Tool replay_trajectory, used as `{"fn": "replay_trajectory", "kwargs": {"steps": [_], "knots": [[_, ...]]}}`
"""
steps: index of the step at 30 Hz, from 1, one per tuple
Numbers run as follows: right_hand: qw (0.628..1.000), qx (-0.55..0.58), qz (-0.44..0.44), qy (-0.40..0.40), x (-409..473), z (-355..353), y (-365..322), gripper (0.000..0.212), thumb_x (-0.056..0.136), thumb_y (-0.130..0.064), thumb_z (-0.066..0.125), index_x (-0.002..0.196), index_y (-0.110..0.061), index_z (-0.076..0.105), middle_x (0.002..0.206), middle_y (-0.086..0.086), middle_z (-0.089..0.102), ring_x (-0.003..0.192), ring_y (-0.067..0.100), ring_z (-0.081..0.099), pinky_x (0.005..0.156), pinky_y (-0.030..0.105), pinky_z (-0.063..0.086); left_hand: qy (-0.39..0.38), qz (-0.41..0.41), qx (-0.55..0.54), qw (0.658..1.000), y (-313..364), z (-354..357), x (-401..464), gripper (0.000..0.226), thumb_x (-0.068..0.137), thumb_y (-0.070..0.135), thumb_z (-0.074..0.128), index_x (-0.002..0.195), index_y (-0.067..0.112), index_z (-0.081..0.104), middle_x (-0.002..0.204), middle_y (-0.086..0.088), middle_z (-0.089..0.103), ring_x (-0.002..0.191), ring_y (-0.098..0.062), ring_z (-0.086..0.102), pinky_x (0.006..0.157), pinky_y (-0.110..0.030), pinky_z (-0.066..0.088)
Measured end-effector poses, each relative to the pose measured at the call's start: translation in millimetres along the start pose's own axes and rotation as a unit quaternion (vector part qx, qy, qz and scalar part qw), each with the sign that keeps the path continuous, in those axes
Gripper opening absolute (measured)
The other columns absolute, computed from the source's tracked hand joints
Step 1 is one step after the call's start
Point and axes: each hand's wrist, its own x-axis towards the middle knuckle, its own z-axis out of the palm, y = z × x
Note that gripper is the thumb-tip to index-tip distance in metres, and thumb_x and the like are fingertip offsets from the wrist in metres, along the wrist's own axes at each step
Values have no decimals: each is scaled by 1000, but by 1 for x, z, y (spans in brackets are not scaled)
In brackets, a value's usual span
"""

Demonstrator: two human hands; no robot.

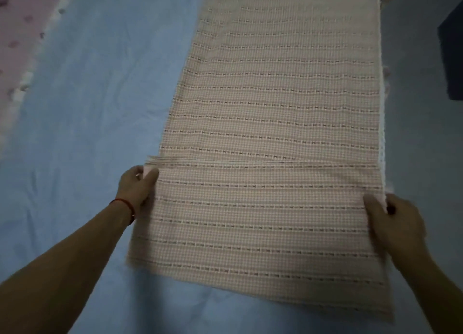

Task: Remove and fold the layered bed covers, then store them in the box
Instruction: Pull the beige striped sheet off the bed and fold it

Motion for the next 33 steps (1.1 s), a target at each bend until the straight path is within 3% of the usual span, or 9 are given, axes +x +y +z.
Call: {"fn": "replay_trajectory", "kwargs": {"steps": [4,7,13,15,18,20,25,28,33], "knots": [[995,15,-23,98,-14,3,-2,38,104,-36,51,77,-10,51,68,2,51,62,12,46,58,23,31,7,140,-6,990,22,-2,0,19,96,34,64,94,15,63,79,-2,70,70,-11,64,61,-27,51],[993,43,9,112,-17,9,3,39,106,-34,49,81,-5,52,70,1,50,64,20,45,58,24,32,19,163,-16,986,29,9,14,17,95,32,66,99,16,67,88,-2,72,74,-3,65,63,-16,51],[989,110,100,2,-25,0,16,62,79,-69,63,87,-8,66,80,4,69,75,26,64,71,38,51,-19,61,-40,997,0,11,18,32,94,50,61,114,25,68,114,3,68,99,-7,63,93,-35,52],[986,110,122,-35,-42,-7,28,62,73,-66,62,83,-5,68,77,10,72,71,26,65,67,37,51,-25,44,-5,999,-18,1,-3,40,96,53,58,107,16,69,109,0,69,94,-11,62,87,-34,49],[974,109,166,-111,-75,-12,50,36,89,-45,67,90,-10,74,83,5,77,79,25,72,76,41,58,-73,2,19,997,-51,-14,-40,50,97,55,55,96,7,70,98,-10,72,96,-29,65,85,-44,50],[970,110,166,-140,-93,-13,61,20,94,-35,66,95,-18,77,87,-6,79,82,17,74,73,34,56,-100,-25,7,995,-65,-21,-58,43,99,49,53,93,11,72,97,-5,74,96,-25,67,87,-41,50],[985,59,124,-109,-111,-11,76,11,94,-37,68,88,-28,72,87,-7,76,82,17,71,73,41,57,-40,91,120,988,-83,-31,-71,43,101,47,51,80,12,67,77,-4,71,75,-21,65,67,-37,49],[991,25,112,-73,-117,-1,84,26,91,-49,67,82,-25,71,77,-9,74,77,13,70,68,40,55,-16,97,152,983,-86,-25,-66,47,100,45,55,74,6,63,67,-10,66,69,-29,63,63,-34,46],[992,11,116,-46,-124,-2,82,20,88,-34,75,77,-20,66,63,-6,70,69,19,68,58,32,47,-13,94,151,984,-86,-25,-70,62,97,57,51,69,2,54,61,-13,59,63,-31,57,56,-35,39]]}}
